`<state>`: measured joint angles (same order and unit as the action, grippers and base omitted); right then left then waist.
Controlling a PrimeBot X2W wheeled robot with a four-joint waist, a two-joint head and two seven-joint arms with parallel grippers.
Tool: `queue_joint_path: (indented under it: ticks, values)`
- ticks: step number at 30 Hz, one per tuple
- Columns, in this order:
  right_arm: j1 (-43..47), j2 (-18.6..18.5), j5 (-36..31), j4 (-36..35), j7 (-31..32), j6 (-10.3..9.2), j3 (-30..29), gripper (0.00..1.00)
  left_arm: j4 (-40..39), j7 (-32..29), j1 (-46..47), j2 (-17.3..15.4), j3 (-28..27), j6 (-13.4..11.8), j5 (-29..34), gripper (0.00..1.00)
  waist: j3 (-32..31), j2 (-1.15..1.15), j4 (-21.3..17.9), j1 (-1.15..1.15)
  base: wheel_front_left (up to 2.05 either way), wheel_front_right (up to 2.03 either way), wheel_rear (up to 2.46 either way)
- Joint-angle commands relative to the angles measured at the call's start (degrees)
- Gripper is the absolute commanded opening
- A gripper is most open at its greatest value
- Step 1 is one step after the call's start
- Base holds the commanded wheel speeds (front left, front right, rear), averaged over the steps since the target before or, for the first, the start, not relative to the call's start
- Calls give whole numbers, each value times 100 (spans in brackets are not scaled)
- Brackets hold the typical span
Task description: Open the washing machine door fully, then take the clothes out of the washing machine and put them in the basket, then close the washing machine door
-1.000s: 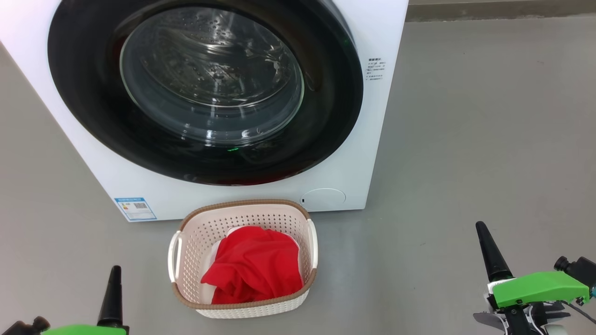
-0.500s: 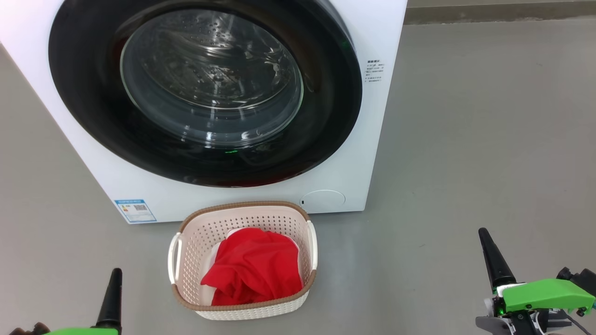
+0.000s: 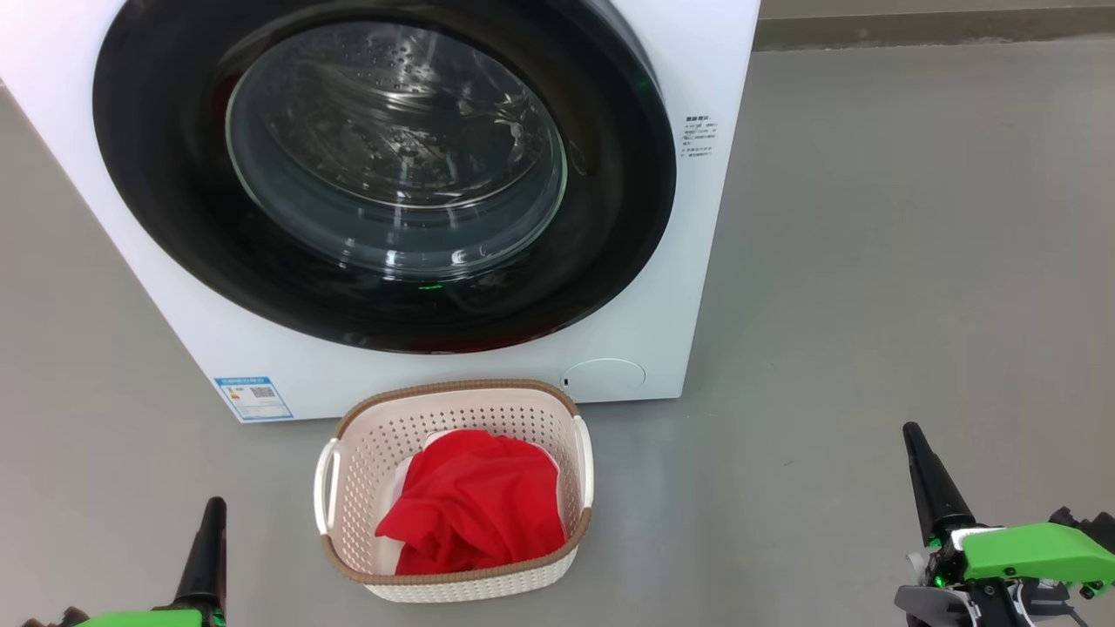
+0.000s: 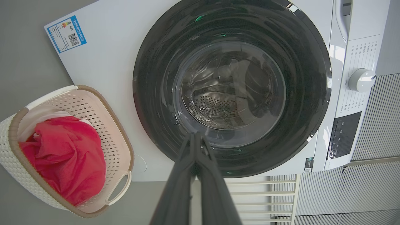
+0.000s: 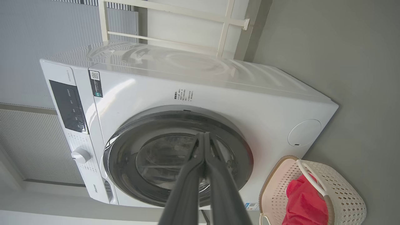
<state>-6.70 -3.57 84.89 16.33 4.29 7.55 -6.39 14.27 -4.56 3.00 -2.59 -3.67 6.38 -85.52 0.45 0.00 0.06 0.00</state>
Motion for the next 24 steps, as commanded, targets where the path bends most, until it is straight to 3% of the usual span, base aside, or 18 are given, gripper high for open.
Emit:
queue_joint_path:
  ticks: [1, 11, 24]
  values:
    - [3, 8, 158, -186, 54, -5, 76, 0, -95, -55, 267, -60, -202, 77, -123, 0, -3, 0, 0, 0, 0, 0, 0]
    - [51, 68, 719, -230, 224, -6, -19, 0, -20, -194, 320, -31, -288, 111, -658, 0, -28, 0, -6, 0, 0, 0, 0]
    - [51, 69, 723, -230, 224, -6, -19, 0, -20, -196, 320, -31, -289, 111, -660, 0, -28, 0, -6, 0, 0, 0, 0]
